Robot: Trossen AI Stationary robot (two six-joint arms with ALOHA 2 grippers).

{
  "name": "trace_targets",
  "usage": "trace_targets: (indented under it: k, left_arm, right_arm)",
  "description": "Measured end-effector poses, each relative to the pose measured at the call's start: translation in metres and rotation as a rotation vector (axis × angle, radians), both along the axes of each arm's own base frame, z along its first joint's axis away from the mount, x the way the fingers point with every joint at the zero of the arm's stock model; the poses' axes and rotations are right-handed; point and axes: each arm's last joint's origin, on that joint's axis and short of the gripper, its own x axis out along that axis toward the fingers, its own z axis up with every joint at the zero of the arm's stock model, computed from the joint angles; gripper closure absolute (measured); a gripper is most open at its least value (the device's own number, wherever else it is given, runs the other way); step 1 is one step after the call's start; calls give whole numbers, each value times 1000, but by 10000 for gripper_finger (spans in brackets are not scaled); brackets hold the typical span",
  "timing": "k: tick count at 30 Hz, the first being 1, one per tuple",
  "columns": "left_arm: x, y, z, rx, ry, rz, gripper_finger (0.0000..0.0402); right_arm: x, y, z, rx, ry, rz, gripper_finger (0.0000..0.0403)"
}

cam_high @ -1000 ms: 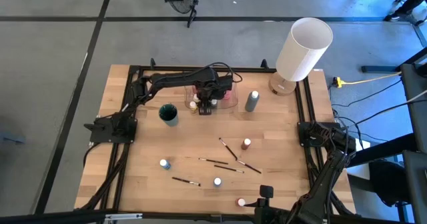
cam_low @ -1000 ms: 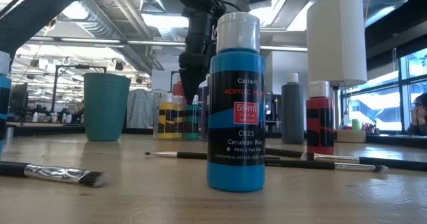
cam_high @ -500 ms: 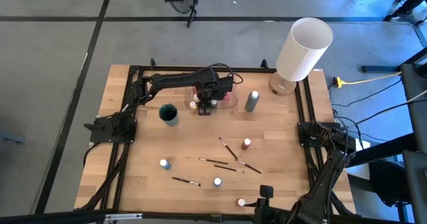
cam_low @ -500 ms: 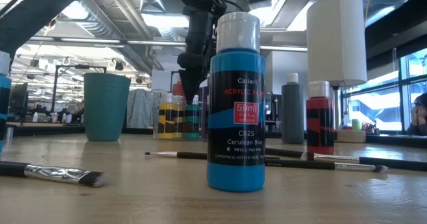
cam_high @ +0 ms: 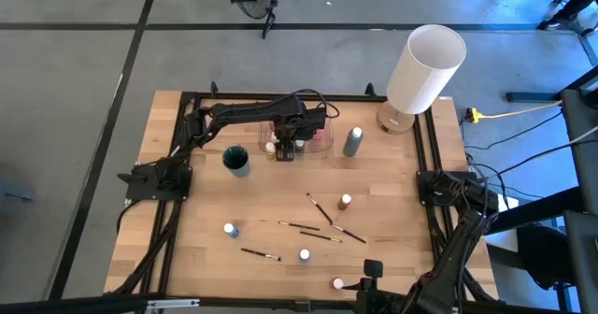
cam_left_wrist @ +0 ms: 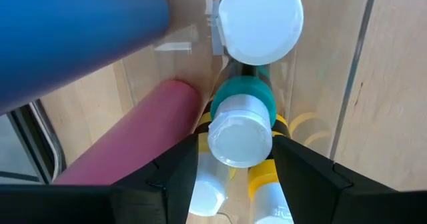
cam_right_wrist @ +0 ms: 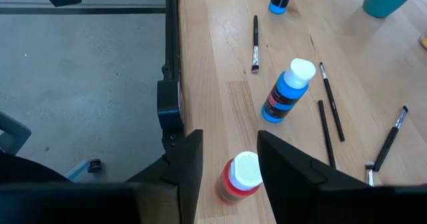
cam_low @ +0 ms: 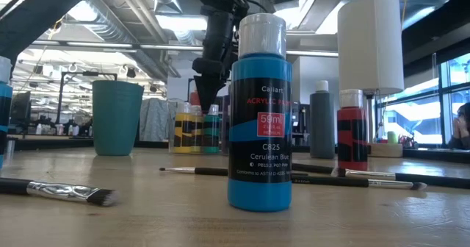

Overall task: Pick & Place Paint Supplies
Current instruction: Put the light blue paint bottle into the transparent bin, then put the black paint brush into the green cup

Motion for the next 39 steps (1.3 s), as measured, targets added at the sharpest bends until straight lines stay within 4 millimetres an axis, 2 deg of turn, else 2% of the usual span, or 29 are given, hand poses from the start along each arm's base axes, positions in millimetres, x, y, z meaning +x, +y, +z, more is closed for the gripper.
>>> trace_targets:
  k: [10, 18, 26, 33, 39]
  left_arm:
    - [0, 0, 6, -1, 3, -18, 212]
    - [8, -11, 38, 26, -87, -32, 210]
    - [6, -26, 71, 46, -101, -47, 211]
    - [5, -52, 102, 67, -215, -75, 212]
    - [-4, -73, 122, 71, -280, -74, 210]
  right_arm:
    - [0, 0, 0, 0, 0, 0, 259]
    - [0, 0, 0, -1, 0, 0, 259]
    - [0, 0, 0, 0, 0, 0, 259]
    - [0, 0, 0, -1, 1, 1, 259]
    - [0, 0, 0, -4, 1, 2, 259]
